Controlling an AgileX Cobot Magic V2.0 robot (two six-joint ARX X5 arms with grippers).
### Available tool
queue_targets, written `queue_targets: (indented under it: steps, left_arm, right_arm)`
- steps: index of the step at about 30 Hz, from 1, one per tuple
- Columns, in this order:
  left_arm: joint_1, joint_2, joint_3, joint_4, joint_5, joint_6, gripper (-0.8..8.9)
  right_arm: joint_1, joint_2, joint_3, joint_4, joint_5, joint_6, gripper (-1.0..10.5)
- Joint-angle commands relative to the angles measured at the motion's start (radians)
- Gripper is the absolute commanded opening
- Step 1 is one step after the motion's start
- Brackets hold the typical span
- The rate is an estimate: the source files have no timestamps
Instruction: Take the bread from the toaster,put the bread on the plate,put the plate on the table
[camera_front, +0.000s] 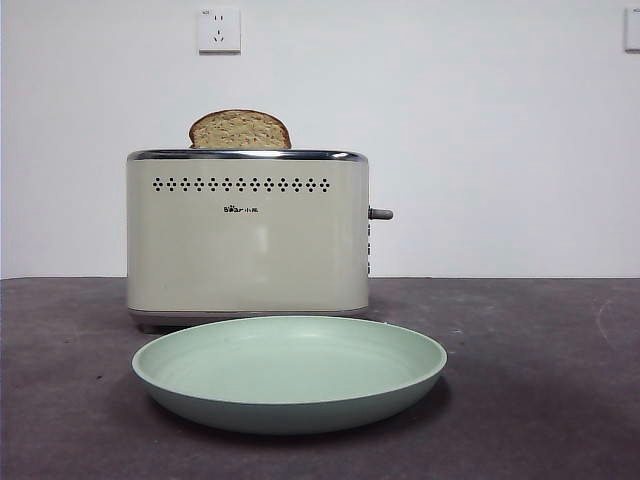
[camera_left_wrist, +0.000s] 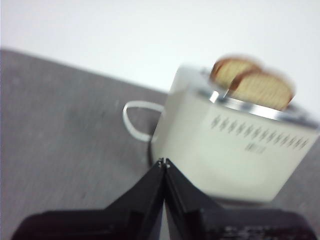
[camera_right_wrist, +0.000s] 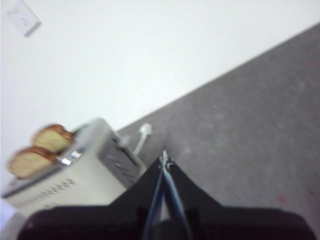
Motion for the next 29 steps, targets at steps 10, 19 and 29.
queue_targets:
  steps: [10, 19, 29]
  left_arm:
    - [0.002, 0.357, 0.473, -0.141, 0.136, 0.086, -0.06]
    - [0.002, 0.733, 0.915, -0.339, 0.335, 0.187, -0.04]
    - [0.001, 0.948, 1.131, -0.381, 0.515, 0.256, 4.75]
  right_arm:
    - [0.002, 0.435, 0.546, -0.08, -0.187, -0.231, -0.1]
    - [0.003, 0.698, 0.855, -0.136, -0.531, -0.259, 0.7]
    - [0.022, 0.769, 0.916, -0.17, -0.557, -0.253, 3.2]
